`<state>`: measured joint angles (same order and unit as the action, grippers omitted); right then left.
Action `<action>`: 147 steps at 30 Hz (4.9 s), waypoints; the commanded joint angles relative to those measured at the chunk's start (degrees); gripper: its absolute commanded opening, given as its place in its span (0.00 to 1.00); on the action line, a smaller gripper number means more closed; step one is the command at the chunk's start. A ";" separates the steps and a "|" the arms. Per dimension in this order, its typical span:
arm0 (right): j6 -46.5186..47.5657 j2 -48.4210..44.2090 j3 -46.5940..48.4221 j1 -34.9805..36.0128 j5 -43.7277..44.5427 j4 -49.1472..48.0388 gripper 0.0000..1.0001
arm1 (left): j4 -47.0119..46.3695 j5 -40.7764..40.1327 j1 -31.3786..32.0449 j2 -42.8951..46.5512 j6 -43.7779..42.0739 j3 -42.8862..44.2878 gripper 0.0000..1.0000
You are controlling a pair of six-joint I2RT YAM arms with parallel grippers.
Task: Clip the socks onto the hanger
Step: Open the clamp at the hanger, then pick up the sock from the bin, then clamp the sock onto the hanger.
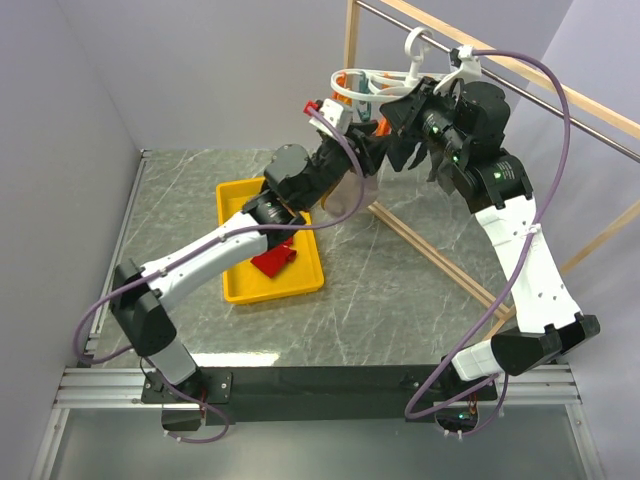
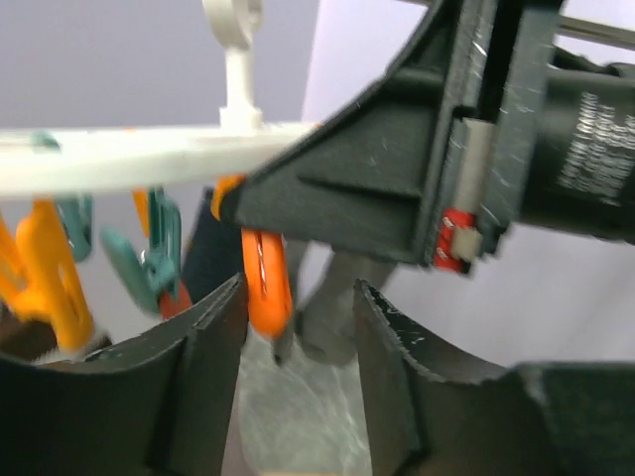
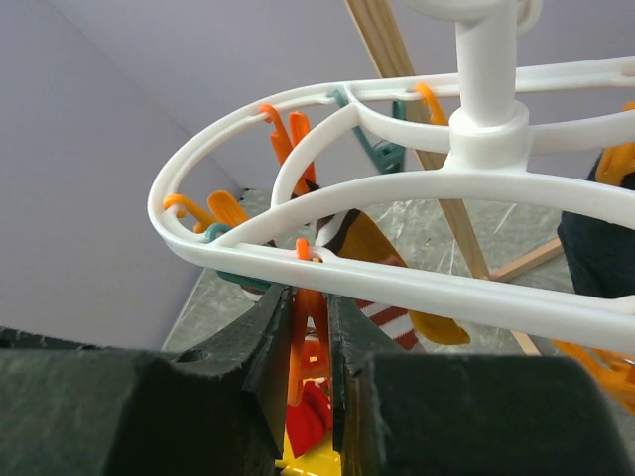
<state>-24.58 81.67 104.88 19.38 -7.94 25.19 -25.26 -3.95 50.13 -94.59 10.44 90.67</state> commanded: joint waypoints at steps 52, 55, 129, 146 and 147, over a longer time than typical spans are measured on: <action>7.53 1.92 -0.47 0.05 4.17 -6.82 0.00 | 35.71 1.57 -28.95 -24.41 -7.88 0.99 0.55; 7.97 2.27 0.06 -0.04 4.25 -6.65 0.00 | 36.07 1.40 -28.51 -26.96 -9.12 2.58 0.55; 7.17 1.92 1.82 -1.18 6.36 -4.45 0.00 | 29.21 7.75 -1.35 19.63 12.67 -12.90 0.01; 10.16 -0.19 -0.21 -1.01 7.86 -5.33 0.00 | 38.26 -15.29 5.15 -3.40 10.92 14.78 0.01; 10.34 0.07 -0.03 -1.09 7.86 -5.15 0.00 | 38.79 -16.09 5.24 -3.93 10.83 15.75 0.01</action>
<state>-15.68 84.23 103.81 19.07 -2.35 21.96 12.05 -13.26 54.74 -97.38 22.20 101.30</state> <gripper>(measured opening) 0.217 0.028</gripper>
